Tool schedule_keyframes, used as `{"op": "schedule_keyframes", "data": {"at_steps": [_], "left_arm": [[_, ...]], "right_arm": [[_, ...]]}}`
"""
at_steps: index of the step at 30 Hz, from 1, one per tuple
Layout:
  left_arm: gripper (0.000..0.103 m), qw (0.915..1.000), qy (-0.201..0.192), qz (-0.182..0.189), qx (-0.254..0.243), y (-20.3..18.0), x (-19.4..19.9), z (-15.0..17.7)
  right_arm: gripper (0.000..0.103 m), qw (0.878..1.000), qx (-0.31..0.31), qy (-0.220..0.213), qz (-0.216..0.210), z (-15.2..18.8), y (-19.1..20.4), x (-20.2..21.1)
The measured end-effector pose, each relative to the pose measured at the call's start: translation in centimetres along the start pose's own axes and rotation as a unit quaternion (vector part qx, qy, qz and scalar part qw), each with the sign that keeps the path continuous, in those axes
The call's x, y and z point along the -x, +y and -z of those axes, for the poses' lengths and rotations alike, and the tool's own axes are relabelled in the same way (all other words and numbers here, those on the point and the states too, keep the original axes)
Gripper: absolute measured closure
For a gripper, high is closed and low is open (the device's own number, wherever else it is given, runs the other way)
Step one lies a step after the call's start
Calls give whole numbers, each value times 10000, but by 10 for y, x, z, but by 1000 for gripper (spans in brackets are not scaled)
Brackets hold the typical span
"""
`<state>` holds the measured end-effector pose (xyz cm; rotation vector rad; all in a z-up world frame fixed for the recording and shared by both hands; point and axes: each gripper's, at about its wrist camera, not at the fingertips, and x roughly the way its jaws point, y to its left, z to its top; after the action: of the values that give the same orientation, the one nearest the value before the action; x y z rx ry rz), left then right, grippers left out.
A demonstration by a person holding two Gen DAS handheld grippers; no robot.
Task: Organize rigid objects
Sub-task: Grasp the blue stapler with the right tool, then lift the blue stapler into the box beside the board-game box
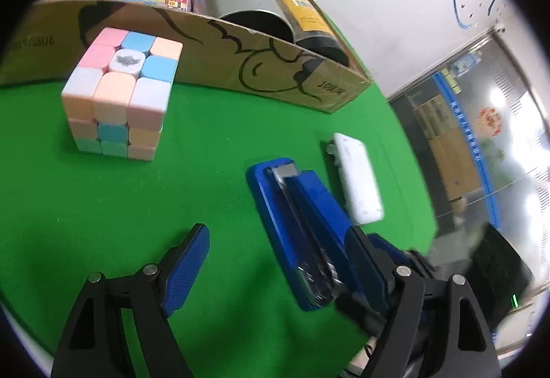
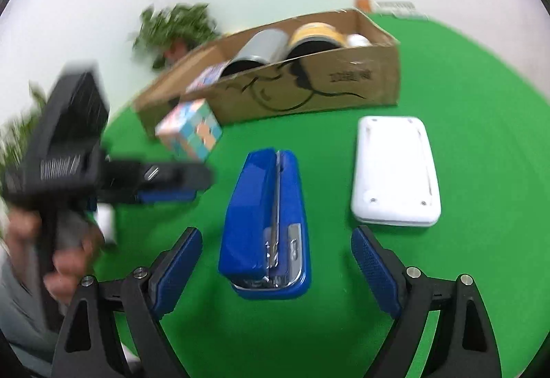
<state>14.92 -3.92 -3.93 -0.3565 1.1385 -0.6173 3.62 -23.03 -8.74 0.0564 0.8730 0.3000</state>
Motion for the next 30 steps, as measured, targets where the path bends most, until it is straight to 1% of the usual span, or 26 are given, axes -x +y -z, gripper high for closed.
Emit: {"op": "schedule_keyframes", "data": {"at_steps": [1,2,3,6,7,8,9,10,12,14,16,17,20,22,23,24,28,30], "left_arm": [[22,9999,3,-127,-57,-1,-1,0],[22,9998,-22,-182,-121,-2,-3,1],[22,9998,-34,-170,-138,-2,-1,2],[22,10000,28,-41,23,0,0,2],[22,10000,21,-32,41,2,1,3],[22,10000,11,-25,44,1,2,5],[22,10000,13,29,77,3,3,6],[22,9998,25,111,134,4,3,8],[22,9997,20,187,173,3,2,10],[22,9986,49,441,271,3,-1,10],[22,9964,69,720,439,6,-4,11],[22,9963,61,732,453,5,-5,13],[22,9961,114,755,432,5,-5,14],[28,9949,146,875,486,7,-5,16],[40,9923,190,1077,576,9,-6,17],[41,9905,226,1199,640,11,-5,18],[42,9932,161,1012,556,10,8,21],[43,9939,76,957,538,10,18,21]], "right_arm": [[15,9993,231,1,289,2,9,-2],[18,9976,452,29,523,4,17,-6],[20,9961,631,101,616,4,24,-13],[30,9948,766,270,621,7,29,-26],[36,9941,776,344,674,10,28,-27],[42,9940,796,305,684,12,29,-25],[46,9943,805,319,628,12,29,-25],[46,9937,860,316,648,12,31,-25],[46,9947,728,316,646,11,30,-27],[46,9971,433,386,489,7,27,-27],[46,9990,-5,444,109,3,19,-25],[46,9985,-252,479,-127,1,16,-25],[46,9952,-633,524,-526,0,13,-27],[47,9930,-789,560,-677,-2,12,-29],[47,9928,-792,573,-693,-2,15,-27],[47,9928,-780,587,-695,-2,17,-28],[47,9906,-804,715,-849,-5,27,-35],[47,9906,-753,687,-912,-7,35,-34]]}}
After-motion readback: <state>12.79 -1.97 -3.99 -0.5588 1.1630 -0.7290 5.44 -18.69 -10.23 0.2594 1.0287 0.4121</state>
